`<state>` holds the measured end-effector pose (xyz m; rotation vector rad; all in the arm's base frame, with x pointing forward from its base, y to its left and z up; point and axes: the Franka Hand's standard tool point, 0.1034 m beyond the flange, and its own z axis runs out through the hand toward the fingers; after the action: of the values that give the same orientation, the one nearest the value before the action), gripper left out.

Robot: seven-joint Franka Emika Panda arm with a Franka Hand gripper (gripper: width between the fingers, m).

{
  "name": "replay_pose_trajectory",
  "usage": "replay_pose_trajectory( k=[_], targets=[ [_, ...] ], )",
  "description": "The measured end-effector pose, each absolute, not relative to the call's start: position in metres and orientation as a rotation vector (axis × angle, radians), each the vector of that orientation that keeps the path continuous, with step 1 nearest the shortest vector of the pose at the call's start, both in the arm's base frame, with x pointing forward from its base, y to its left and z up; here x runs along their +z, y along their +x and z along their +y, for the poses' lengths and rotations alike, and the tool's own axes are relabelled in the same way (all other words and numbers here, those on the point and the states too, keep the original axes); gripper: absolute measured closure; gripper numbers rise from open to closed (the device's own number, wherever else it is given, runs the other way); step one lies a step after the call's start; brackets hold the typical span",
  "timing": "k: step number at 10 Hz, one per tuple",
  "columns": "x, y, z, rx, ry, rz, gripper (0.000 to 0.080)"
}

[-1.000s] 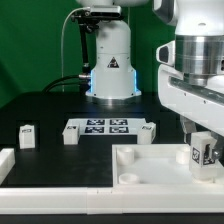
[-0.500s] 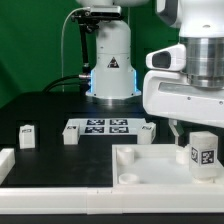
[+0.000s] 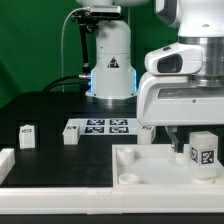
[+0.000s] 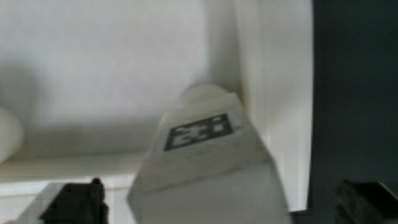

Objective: Assemble one leg

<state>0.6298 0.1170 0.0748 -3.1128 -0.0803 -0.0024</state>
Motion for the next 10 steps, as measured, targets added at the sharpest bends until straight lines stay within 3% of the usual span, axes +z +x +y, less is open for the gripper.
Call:
replay_pose_trajectory(
  k=[2,3,4,5,6,9,10],
  targets=[
    [0.0749,0.6306,0.1151,-0.008,-3.104,-0.261,0.0150],
    [0.0749,0.6305,0.1150,-0.008,-3.104,-0.258,0.0271],
    [0.0748,0.6305,0.1150,-0.008,-3.104,-0.258,0.0271],
    [0.0748,0.6305,0.1151,-0.008,-3.104,-0.258,0.0450],
    [0.0745,0.6303,0.1150,-0.007,-3.104,-0.257,0.0509],
    [0.0740,0.6302,0.1147,-0.006,-3.108,-0.188,0.0509],
    [0.0729,0.6302,0.1151,-0.017,-3.110,0.119,0.0509]
  ],
)
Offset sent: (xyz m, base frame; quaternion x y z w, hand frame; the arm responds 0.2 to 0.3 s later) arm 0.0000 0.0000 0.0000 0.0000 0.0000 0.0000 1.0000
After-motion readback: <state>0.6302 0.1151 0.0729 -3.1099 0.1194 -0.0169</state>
